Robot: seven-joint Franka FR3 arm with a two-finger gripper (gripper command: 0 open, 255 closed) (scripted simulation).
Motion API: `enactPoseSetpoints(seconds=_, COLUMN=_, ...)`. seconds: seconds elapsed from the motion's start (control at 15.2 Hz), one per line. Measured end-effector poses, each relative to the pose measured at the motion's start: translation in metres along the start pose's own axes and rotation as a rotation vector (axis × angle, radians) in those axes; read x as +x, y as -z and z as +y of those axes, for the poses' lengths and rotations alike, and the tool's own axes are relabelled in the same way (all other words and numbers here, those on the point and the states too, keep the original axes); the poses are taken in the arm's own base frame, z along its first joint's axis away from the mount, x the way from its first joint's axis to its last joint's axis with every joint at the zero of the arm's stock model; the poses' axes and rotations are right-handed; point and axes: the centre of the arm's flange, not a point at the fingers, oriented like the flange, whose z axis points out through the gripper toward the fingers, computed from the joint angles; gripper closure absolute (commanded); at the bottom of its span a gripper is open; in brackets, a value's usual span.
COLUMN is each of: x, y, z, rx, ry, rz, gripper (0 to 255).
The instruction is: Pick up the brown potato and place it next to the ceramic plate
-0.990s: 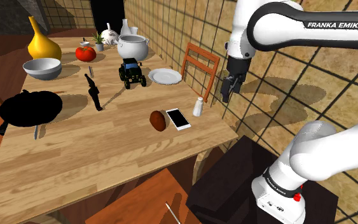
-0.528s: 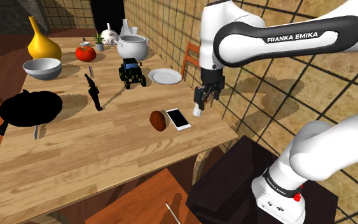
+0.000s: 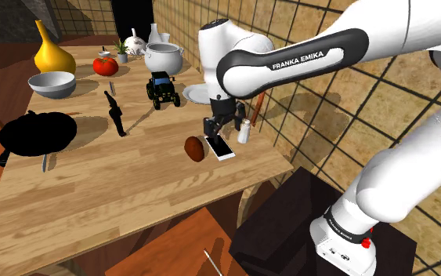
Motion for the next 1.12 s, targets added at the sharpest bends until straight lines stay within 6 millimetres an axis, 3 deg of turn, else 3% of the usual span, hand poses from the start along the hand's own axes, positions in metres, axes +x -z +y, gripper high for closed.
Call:
enactPoseSetpoints(seconds=0.66, x=0.091, y=-0.045, z=-0.1, rx=-0.093, ry=-0.151, rz=-0.002, gripper=0)
enactPoseSetpoints(seconds=0.79, x=0.097, y=-0.055, z=-0.108, rx=-0.101, ry=-0.164, rz=-0.002, gripper=0)
enactPoseSetpoints(seconds=1.12, x=0.1, y=-0.082, z=-0.106, rx=-0.104, ry=-0.168, rz=-0.001, gripper=0)
